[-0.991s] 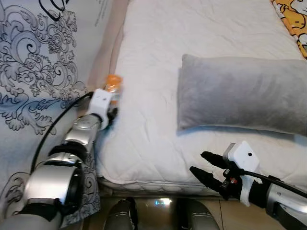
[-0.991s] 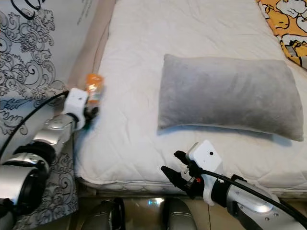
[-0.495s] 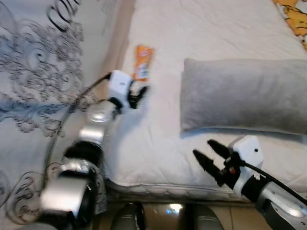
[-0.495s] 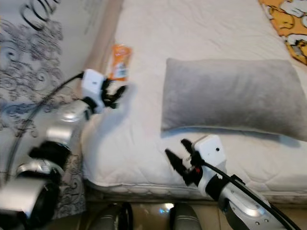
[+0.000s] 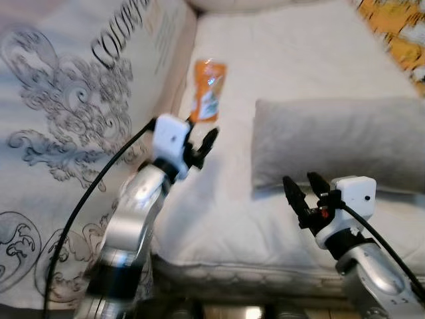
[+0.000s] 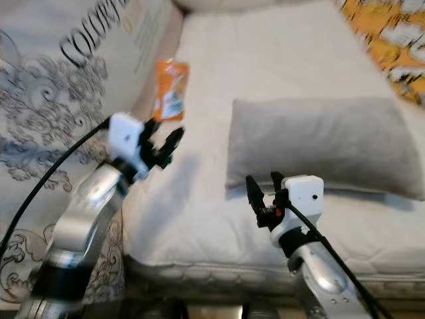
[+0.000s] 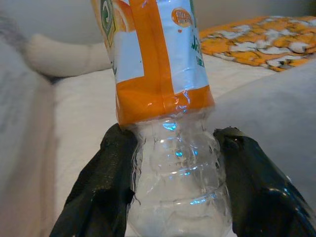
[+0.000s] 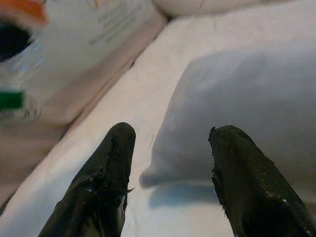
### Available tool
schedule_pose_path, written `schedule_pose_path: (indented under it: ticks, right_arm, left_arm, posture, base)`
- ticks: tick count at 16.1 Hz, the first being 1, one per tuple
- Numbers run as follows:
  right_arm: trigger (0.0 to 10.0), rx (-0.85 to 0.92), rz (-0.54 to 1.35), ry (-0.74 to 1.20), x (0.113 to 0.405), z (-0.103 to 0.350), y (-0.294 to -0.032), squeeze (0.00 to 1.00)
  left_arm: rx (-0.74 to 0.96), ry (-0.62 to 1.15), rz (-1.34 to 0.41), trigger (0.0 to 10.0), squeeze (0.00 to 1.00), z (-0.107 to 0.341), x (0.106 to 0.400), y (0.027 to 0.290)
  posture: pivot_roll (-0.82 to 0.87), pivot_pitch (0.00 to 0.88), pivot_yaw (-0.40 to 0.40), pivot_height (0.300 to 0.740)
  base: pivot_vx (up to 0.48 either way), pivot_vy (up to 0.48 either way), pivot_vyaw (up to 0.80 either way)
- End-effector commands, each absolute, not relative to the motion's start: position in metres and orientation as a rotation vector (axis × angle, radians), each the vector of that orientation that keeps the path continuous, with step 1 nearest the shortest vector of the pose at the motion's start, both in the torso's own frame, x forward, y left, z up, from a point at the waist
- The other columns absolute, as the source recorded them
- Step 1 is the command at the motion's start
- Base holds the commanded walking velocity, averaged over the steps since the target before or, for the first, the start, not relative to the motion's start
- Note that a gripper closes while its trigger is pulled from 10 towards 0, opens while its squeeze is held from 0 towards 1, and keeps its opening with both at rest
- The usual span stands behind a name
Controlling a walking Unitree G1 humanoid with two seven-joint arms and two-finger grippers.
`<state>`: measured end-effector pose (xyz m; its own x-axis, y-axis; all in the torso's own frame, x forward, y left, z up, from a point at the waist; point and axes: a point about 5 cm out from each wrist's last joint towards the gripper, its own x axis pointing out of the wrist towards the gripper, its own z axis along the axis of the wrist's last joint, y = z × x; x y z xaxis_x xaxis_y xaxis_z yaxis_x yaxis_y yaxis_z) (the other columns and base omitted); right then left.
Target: Clean up the room
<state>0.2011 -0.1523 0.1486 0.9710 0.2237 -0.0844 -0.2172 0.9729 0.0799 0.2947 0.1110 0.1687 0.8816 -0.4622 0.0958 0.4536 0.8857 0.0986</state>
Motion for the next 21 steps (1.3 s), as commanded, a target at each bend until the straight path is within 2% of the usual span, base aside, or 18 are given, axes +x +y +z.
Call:
schedule_pose_path:
  ticks: [1,4,7,9,11,14,21]
  right_arm:
    - [10.0,0.082,0.217,0.083,0.203,0.147,-0.146,0.0]
    - [10.0,0.086,0.205,0.066,0.213,0.145,-0.142,0.0]
    - [10.0,0.008,0.047,0.142,0.228,0.125,-0.162,0.0]
    - [10.0,0.031,0.011,0.179,0.227,0.118,-0.169,0.0]
    - [10.0,0.024,0.051,0.174,0.225,0.117,-0.168,0.0]
    - [10.0,0.008,0.183,0.177,0.224,0.111,-0.153,0.0]
    - [10.0,0.036,0.253,0.179,0.22,0.109,-0.153,0.0]
  left_arm:
    - [0.086,-0.077,-0.36,10.0,0.0,0.164,0.284,0.131]
    - [0.129,-0.01,-0.237,10.0,0.0,0.151,0.265,0.152]
    - [0.127,0.075,-0.095,10.0,0.0,0.136,0.257,0.171]
    - [0.132,0.099,-0.054,10.0,0.0,0.131,0.252,0.176]
    - [0.145,0.11,-0.033,10.0,0.0,0.131,0.248,0.179]
    - [0.171,0.139,-0.039,10.0,0.0,0.121,0.24,0.178]
    - [0.125,0.172,-0.013,10.0,0.0,0.117,0.229,0.179]
  posture:
    - [-0.05,0.0,0.118,0.74]
    - [-0.02,0.0,0.081,0.74]
    - [0.0,0.0,0.063,0.74]
    - [0.0,0.0,0.056,0.74]
    - [0.0,0.0,0.053,0.74]
    - [-0.01,0.0,0.068,0.74]
    - [0.02,0.0,0.033,0.74]
  base:
    - [0.0,-0.356,0.0]
    - [0.0,-0.355,0.0]
    - [0.0,-0.354,0.0]
    - [0.0,-0.354,0.0]
    - [0.0,-0.352,0.0]
    - [0.0,-0.237,0.0]
    - [0.0,0.0,0.8]
